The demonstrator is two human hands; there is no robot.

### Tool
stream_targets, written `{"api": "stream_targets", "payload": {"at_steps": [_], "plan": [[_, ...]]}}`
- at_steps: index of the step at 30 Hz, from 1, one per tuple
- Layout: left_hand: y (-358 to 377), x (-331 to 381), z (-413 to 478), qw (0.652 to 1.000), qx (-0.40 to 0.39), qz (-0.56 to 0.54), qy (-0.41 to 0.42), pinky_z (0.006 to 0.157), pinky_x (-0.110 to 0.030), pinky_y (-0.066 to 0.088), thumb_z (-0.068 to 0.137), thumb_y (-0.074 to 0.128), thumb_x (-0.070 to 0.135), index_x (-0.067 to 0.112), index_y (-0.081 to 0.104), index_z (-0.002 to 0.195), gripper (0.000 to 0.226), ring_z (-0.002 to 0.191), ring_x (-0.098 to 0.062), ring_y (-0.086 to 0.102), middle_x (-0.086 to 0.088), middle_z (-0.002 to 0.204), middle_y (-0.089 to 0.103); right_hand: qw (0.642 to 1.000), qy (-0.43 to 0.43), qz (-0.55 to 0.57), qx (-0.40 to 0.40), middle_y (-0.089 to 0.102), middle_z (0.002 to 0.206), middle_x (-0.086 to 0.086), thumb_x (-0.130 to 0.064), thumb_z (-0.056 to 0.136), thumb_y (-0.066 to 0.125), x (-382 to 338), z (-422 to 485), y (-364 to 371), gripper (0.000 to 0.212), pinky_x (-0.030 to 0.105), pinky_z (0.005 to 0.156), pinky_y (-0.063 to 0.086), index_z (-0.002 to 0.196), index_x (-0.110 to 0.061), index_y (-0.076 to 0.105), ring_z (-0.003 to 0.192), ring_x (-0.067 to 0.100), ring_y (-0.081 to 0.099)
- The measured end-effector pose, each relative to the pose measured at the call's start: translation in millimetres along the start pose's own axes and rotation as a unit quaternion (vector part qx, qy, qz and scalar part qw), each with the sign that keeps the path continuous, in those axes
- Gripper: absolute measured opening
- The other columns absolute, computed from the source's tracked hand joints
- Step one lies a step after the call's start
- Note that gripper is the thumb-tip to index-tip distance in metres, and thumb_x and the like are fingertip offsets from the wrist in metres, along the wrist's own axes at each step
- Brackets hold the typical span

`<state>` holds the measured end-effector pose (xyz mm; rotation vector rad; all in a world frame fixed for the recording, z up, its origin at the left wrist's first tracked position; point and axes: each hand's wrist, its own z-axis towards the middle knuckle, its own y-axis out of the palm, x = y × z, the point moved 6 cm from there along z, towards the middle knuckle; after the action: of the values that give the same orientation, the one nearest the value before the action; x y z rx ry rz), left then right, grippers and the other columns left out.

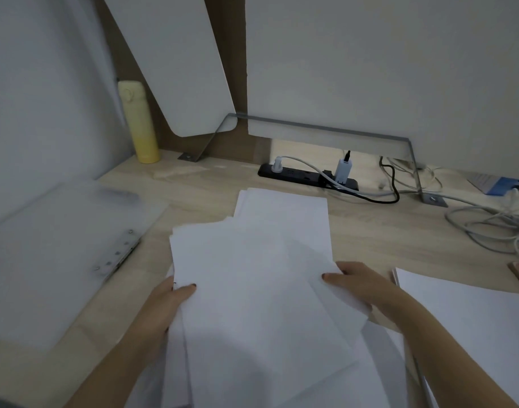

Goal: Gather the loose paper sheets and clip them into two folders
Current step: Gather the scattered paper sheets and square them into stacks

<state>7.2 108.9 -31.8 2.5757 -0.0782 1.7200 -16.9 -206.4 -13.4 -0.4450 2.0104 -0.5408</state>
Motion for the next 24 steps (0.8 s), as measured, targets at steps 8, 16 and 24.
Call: {"api": "stream_targets", "payload": {"at_steps": [8, 16, 24], "plan": [[13.9, -5.9, -5.0, 0.999, 0.043, -0.006, -0.005, 0.087, -0.039, 0.045, 0.067, 0.069, 0.019, 0.009, 0.059, 0.104, 0.04, 0.105, -0.034, 0.057, -0.016, 0.122, 0.055, 0.998, 0.027, 0.029, -0.04, 0.074, 0.096, 0.011, -0.054, 0.082, 0.056, -1.0, -11.3, 4.7, 0.046, 0.033, 0.09, 0.051, 0.099, -0.014, 0.07, 0.091, 0.028, 0.07], [14.7, -4.7, 2.8, 0.994, -0.029, -0.099, -0.042, 0.041, -0.012, 0.045, 0.092, 0.045, -0.005, -0.002, 0.053, 0.117, 0.026, 0.043, 0.0, 0.062, -0.005, 0.057, 0.066, 0.966, 0.022, 0.193, -0.167, 0.075, 0.1, 0.007, -0.023, 0.071, 0.078, -4.5, -27.8, 26.8, 0.039, 0.026, 0.071, 0.056, 0.107, -0.011, 0.067, 0.09, 0.022, 0.072], [21.1, 51.1, -12.2, 0.986, -0.021, -0.155, 0.065, 0.083, -0.037, 0.054, 0.081, 0.066, 0.02, 0.017, 0.067, 0.11, 0.03, 0.096, -0.021, 0.069, -0.001, 0.104, 0.074, 0.949, -0.109, 0.271, -0.12, 0.076, 0.089, 0.009, -0.038, 0.025, 0.093, -36.4, -43.5, -12.2, 0.064, 0.024, 0.06, 0.056, 0.081, -0.013, 0.077, 0.076, 0.019, 0.073]]}}
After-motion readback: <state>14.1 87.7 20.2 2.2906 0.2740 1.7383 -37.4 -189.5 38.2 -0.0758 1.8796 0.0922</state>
